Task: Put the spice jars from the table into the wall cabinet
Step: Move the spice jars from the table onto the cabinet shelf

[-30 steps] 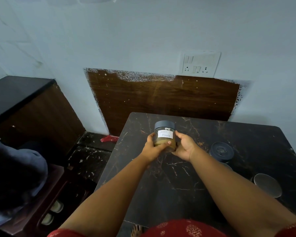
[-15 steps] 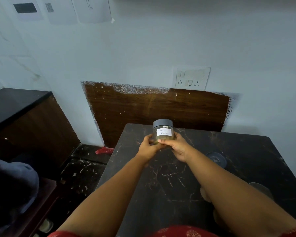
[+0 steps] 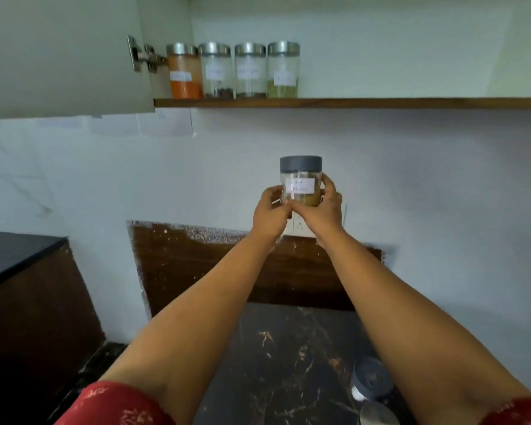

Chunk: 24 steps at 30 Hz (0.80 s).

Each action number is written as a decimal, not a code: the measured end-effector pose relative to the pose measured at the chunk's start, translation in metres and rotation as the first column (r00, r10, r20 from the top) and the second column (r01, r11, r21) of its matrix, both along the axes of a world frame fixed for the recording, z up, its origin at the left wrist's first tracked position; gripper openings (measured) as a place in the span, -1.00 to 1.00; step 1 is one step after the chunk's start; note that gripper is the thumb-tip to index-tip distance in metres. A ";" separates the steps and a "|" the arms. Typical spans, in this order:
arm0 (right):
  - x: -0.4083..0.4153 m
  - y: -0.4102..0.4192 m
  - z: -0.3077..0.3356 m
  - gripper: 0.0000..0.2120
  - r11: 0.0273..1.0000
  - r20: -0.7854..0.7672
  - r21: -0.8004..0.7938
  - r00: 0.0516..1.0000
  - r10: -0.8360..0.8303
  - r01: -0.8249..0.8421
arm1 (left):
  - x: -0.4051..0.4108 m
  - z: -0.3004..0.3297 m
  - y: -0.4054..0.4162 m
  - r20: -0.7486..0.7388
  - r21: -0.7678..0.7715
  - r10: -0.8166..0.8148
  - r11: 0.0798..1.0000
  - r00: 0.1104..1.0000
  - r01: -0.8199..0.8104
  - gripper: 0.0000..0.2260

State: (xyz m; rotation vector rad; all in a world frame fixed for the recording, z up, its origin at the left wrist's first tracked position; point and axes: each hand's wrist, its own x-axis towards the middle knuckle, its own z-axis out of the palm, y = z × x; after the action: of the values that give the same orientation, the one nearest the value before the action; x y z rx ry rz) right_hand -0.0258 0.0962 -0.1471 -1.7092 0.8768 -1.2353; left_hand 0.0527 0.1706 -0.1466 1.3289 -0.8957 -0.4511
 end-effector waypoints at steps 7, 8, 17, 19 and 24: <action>0.003 -0.031 0.127 -0.02 0.940 0.070 -0.324 0.994 -0.084 0.102 | 0.015 0.114 -0.043 0.257 -0.253 0.062 0.968 0.964 0.005 -0.58; 0.004 -0.036 0.144 -0.01 0.924 0.074 -0.363 0.992 -0.098 0.118 | 0.019 0.128 -0.049 0.312 -0.284 0.089 0.959 0.946 0.003 -0.55; 0.026 -0.113 0.228 -0.26 0.923 -0.309 -0.367 0.920 -0.240 0.118 | 0.085 0.179 -0.108 0.965 0.036 0.096 0.875 0.245 -0.483 -0.50; 0.032 -0.130 0.230 -0.23 0.937 -0.394 -0.324 0.882 -0.259 0.130 | 0.097 0.167 -0.116 0.979 -0.022 0.121 0.861 0.162 -0.509 -0.52; 0.049 -0.159 0.236 -0.14 0.955 -0.472 -0.275 0.850 -0.234 0.110 | 0.108 0.168 -0.123 0.982 -0.118 0.173 0.878 0.077 -0.465 -0.55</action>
State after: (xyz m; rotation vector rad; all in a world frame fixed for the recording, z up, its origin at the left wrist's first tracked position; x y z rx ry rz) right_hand 0.0232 -0.0625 0.0894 -2.2457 1.2523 -1.0521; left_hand 0.1612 0.0477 0.0214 2.0046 -1.5813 0.9370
